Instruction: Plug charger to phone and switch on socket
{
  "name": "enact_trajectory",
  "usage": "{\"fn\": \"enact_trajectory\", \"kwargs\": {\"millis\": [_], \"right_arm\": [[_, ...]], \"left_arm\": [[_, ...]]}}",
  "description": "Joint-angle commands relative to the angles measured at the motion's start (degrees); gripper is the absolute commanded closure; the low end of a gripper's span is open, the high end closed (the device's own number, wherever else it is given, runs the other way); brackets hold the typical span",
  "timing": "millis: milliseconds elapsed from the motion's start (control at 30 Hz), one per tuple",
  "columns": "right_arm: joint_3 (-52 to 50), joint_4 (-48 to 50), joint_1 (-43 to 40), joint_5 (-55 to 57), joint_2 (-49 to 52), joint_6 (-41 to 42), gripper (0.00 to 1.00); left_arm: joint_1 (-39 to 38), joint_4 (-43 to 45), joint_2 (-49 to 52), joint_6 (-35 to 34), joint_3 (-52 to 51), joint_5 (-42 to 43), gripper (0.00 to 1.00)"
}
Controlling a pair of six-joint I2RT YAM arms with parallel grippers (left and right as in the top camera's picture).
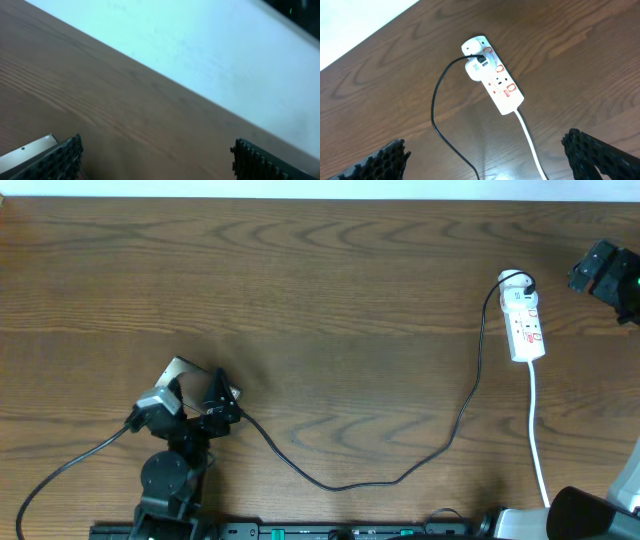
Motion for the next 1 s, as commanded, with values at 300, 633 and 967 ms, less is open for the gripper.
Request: {"fn": "enact_trajectory", "kwargs": {"millis": [300,633,967], "right_arm": [[0.22,-0.04,0.17,0.24,-0.68,0.61,0.01],[0.22,-0.04,0.17,0.24,-0.68,0.61,0.01],[0.22,-0.07,0.2,0.24,-0.68,0.61,0.01]], "left_arm": [[6.16,1.95,-9.4,-5.88,-5.25,2.32,0.06],[9.57,3.48,-9.55,-6.23,-7.41,2.1,0.06],[13.03,-5.27,-9.55,4.0,-7.41,6.36,0.06]]}}
